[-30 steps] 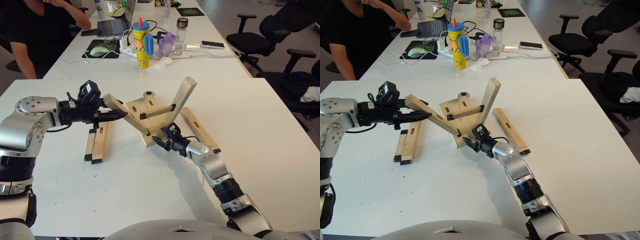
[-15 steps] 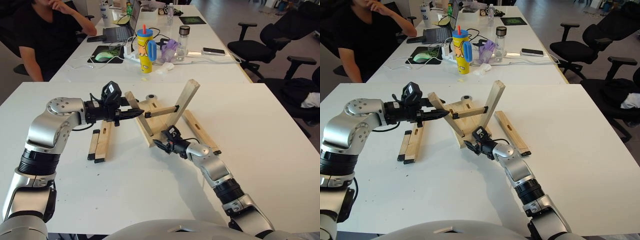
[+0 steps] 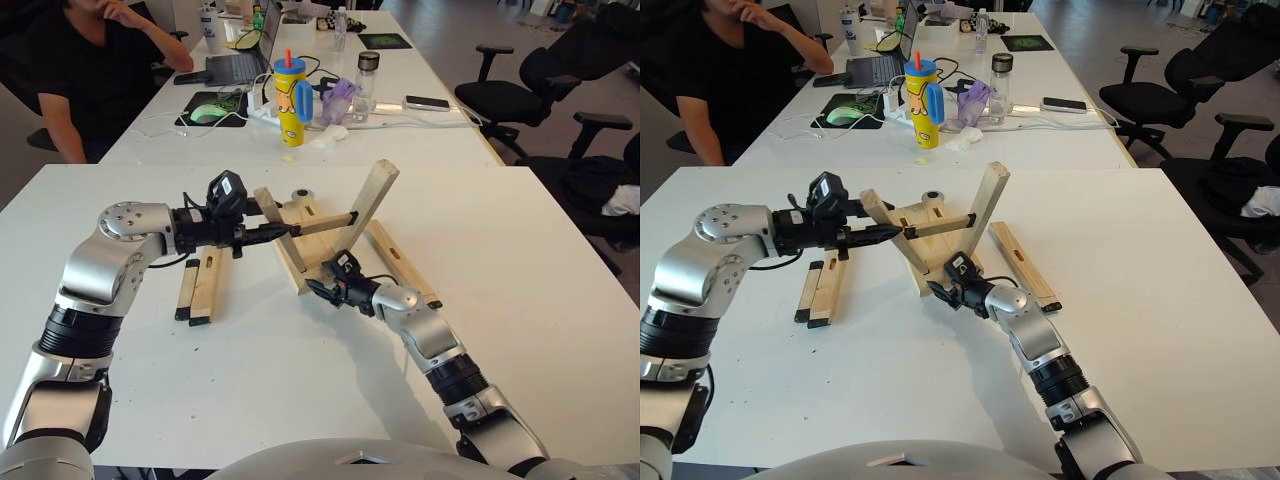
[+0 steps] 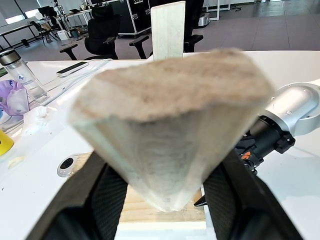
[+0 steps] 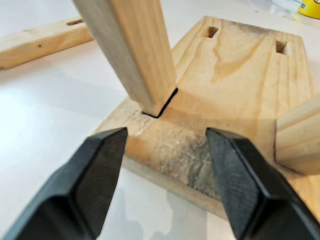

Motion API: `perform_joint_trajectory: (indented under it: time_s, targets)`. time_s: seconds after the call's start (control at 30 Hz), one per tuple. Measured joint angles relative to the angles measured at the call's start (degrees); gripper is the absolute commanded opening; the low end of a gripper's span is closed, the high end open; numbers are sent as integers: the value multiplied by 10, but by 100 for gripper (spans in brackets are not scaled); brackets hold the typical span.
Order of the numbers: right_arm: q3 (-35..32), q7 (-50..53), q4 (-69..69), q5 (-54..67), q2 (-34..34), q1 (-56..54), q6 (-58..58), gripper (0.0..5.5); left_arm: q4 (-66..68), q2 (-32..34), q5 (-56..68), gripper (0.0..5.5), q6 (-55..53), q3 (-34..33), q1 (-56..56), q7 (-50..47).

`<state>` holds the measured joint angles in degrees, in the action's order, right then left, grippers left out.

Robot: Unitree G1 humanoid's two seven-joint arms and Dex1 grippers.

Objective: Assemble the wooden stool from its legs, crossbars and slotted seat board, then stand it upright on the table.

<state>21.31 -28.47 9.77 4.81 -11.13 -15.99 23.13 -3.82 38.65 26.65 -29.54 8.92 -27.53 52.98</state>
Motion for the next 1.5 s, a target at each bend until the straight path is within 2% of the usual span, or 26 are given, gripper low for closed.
perform_joint_trajectory:
  time_s: [0.2,0.4,0.6,0.7,0.87,0.93,1.03,1.23,1.3,1.43,1.5]
  targets:
    - [0,1,3,-1,-4,-5,-1,290,36,-12,0,206,14,5,-16,1]
    - [-36,-15,-39,50,14,61,-49,202,46,-12,0,206,28,13,-20,6]
    - [-103,5,-228,67,7,93,-121,115,46,-10,1,206,28,14,-21,9]
    - [-85,42,-254,9,14,58,-137,68,45,-6,3,206,27,14,-21,10]
    - [-50,136,-234,-93,65,-22,-155,3,46,-6,3,206,27,18,-24,11]
    - [-45,167,-218,-133,74,-51,-146,3,46,-6,3,206,27,19,-24,11]
    - [-5,155,-121,-171,68,-60,-42,3,46,-7,4,206,26,21,-29,13]
    - [37,141,-117,-204,37,-72,-18,3,46,-4,3,206,22,24,-31,14]
    - [18,145,-114,-187,52,-65,-36,3,46,-5,2,206,21,26,-30,12]
    - [-37,192,-164,-163,64,-30,-149,3,47,-6,2,206,21,26,-30,9]
    - [-34,188,-180,-162,66,-33,-173,3,48,-6,2,206,21,26,-30,7]
